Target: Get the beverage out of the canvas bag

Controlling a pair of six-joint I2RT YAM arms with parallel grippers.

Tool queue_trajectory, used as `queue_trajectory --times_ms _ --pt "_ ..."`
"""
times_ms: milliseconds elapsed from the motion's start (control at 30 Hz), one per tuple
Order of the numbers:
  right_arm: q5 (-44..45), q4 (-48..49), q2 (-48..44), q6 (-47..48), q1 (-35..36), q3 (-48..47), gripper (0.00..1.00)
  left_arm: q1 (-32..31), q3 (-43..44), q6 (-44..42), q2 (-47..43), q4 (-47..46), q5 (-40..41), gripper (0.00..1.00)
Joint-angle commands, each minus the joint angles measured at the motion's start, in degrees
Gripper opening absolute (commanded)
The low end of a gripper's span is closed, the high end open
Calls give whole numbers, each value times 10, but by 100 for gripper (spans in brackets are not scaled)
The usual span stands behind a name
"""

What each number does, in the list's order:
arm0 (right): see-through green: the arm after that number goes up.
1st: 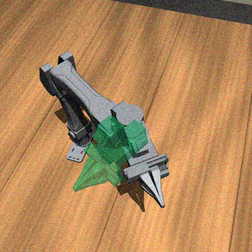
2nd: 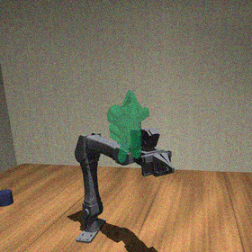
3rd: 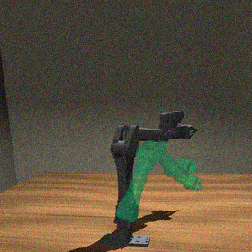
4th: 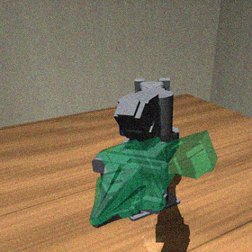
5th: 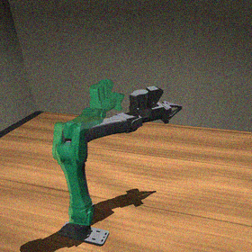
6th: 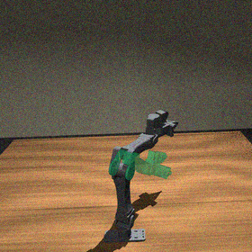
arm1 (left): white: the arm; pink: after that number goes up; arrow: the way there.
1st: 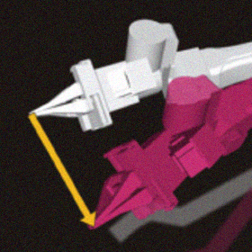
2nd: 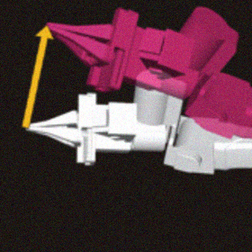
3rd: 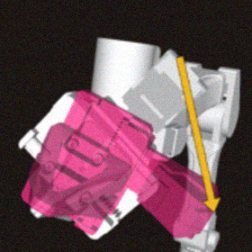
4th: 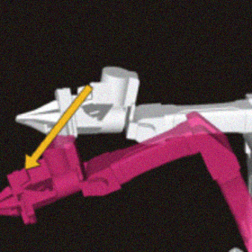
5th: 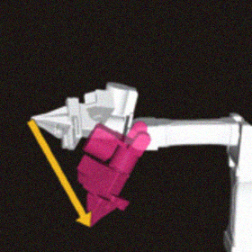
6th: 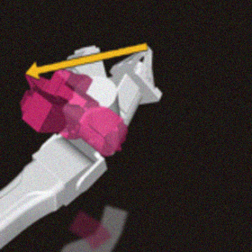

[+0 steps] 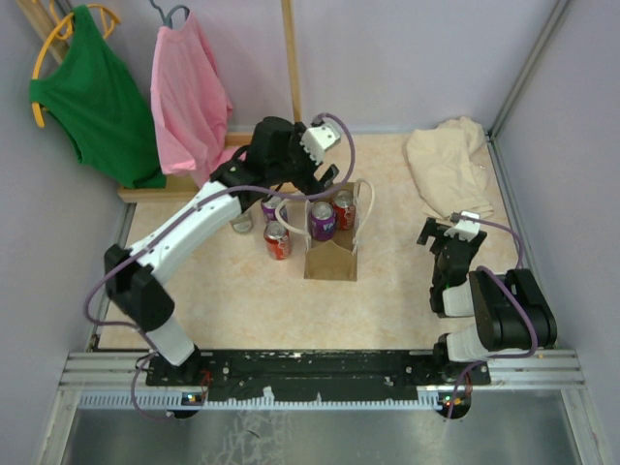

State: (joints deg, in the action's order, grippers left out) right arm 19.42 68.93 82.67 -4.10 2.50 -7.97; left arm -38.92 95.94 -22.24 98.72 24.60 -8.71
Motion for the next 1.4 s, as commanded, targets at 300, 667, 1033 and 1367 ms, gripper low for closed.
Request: queue_trajectory --times_ms 300,667,1033,1367 --pt "7 24 0 0 4 -14 99 -5 57 -40 120 93 -12 99" --pt "6 24 0 -1 3 -14 99 -5 65 -30 157 127 22 100" --pt "7 24 0 -1 3 -14 99 -7 74 -5 182 164 40 100" --pt "7 24 0 -1 3 -14 99 -15 50 10 182 173 25 94"
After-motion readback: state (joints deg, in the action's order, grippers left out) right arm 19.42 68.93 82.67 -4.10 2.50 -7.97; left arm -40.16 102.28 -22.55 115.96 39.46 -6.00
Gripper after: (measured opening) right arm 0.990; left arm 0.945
